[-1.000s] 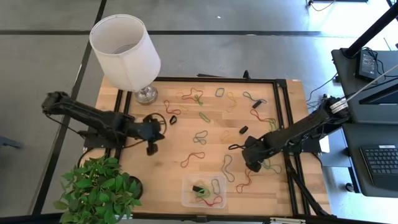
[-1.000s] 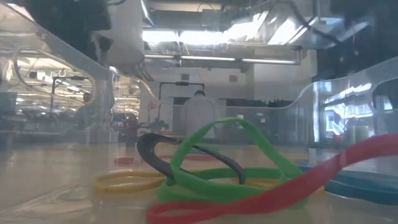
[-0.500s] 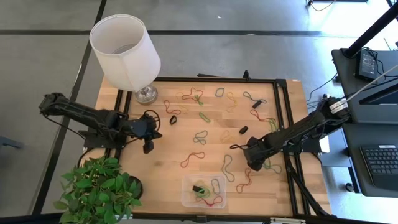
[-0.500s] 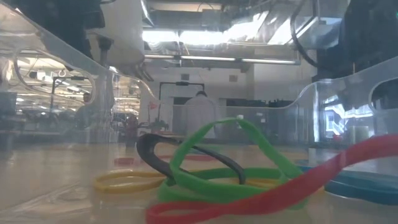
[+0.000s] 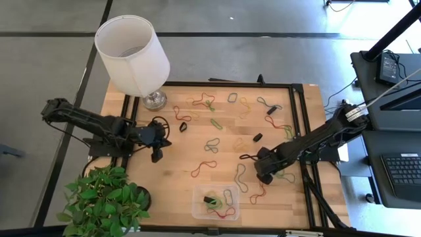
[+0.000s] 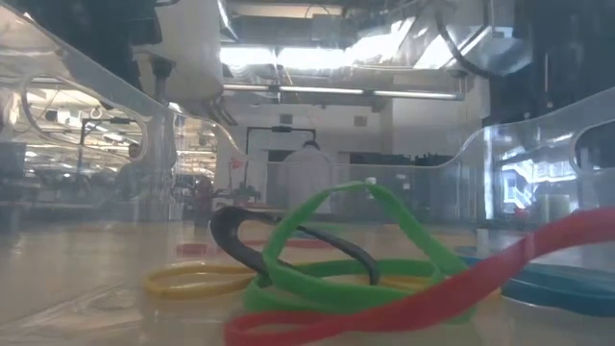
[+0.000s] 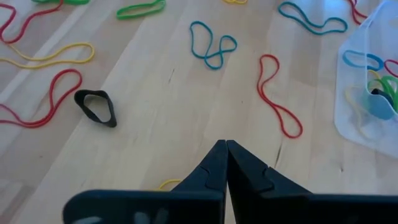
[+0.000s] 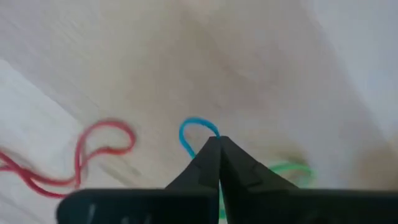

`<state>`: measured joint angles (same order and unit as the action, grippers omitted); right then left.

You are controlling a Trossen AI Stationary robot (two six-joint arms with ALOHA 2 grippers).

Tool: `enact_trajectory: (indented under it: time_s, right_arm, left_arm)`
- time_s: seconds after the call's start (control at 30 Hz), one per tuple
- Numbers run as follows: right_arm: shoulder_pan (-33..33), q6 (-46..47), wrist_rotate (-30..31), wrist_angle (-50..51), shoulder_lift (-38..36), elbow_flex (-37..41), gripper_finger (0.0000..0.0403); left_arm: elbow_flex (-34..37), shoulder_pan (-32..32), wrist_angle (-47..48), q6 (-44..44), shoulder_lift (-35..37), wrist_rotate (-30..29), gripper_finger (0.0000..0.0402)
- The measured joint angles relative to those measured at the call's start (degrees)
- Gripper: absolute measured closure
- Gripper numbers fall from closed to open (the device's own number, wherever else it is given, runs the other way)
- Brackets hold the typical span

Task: Pick and place rubber bands into bin
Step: Put the blue rubber band into the transparent bin

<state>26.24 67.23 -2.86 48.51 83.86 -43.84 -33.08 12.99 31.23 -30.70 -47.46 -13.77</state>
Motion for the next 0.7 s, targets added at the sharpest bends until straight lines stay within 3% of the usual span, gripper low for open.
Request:
enact_trajectory:
  time_s: [0.1,0.37,0.53,0.7]
  right_arm:
    - [0.06,0.01,1.75,2.87,-1.17,-4.50,0.0401]
    - [2.77,0.09,9.24,24.93,-1.83,-22.00,0.0401]
    - [4.00,0.80,14.93,33.79,-1.86,-31.26,0.0402]
    - [3.94,0.61,19.64,33.89,-1.85,-35.55,0.0402]
  left_arm:
    - [0.00,0.02,-0.05,0.00,0.00,0.89,0.0399]
    - [0.00,0.02,-0.42,0.00,0.00,0.80,0.0399]
    - [0.00,0.02,-0.64,-0.02,0.00,0.89,0.0399]
    - [0.00,0.02,-0.64,-0.02,0.00,0.97,0.0396]
